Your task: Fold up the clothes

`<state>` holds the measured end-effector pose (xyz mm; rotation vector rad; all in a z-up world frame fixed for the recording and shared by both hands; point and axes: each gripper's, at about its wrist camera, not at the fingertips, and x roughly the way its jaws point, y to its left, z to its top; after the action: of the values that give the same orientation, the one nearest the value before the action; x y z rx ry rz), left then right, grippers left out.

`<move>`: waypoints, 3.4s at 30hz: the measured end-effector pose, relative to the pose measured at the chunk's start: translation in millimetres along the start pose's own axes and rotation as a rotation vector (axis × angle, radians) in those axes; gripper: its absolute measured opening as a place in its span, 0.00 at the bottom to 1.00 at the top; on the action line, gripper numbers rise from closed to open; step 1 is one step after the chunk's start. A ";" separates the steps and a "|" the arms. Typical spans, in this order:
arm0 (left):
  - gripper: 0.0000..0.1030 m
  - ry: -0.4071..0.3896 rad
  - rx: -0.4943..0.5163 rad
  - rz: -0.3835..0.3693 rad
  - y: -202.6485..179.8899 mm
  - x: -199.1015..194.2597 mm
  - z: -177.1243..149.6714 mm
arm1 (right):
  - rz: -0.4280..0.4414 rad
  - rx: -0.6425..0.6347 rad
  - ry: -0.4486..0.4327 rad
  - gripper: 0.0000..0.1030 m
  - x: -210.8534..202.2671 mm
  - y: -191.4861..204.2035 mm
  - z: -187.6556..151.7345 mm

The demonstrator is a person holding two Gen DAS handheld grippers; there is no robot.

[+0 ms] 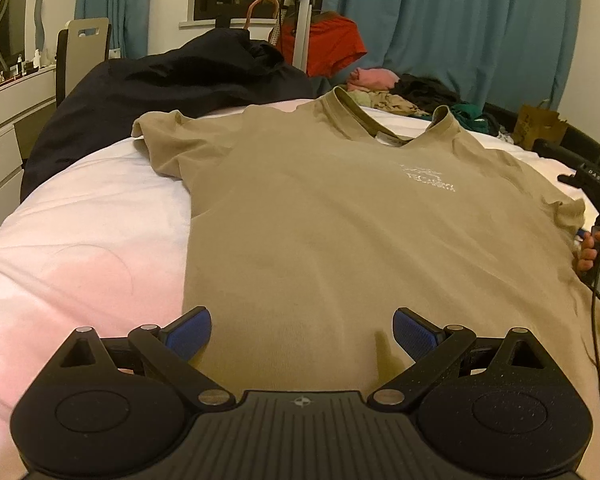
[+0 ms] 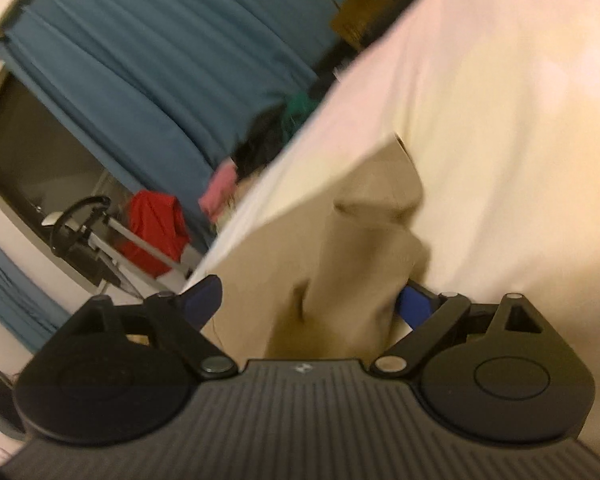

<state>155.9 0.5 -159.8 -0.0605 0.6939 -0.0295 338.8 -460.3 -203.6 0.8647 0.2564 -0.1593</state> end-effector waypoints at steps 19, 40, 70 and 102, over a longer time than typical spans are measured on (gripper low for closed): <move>0.96 0.008 -0.009 -0.025 -3.5 -2.2 9.4 | -0.202 -0.325 -0.059 0.08 23.9 62.1 22.4; 0.96 -0.058 -0.131 0.044 72.3 -22.9 25.3 | 0.042 -1.040 0.251 0.24 19.9 295.8 -178.6; 0.96 -0.064 -0.034 -0.082 0.0 -107.6 -18.6 | 0.125 -0.658 0.022 0.89 -367.1 176.8 -91.7; 0.39 0.533 -0.310 -0.803 -140.4 -24.7 -105.4 | -0.107 -0.284 -0.220 0.89 -374.0 70.6 -27.3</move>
<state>68.6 -143.2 -215.7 -0.6451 1.1650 -0.7308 -6.6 -381.2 -62.1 0.5463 0.1145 -0.3078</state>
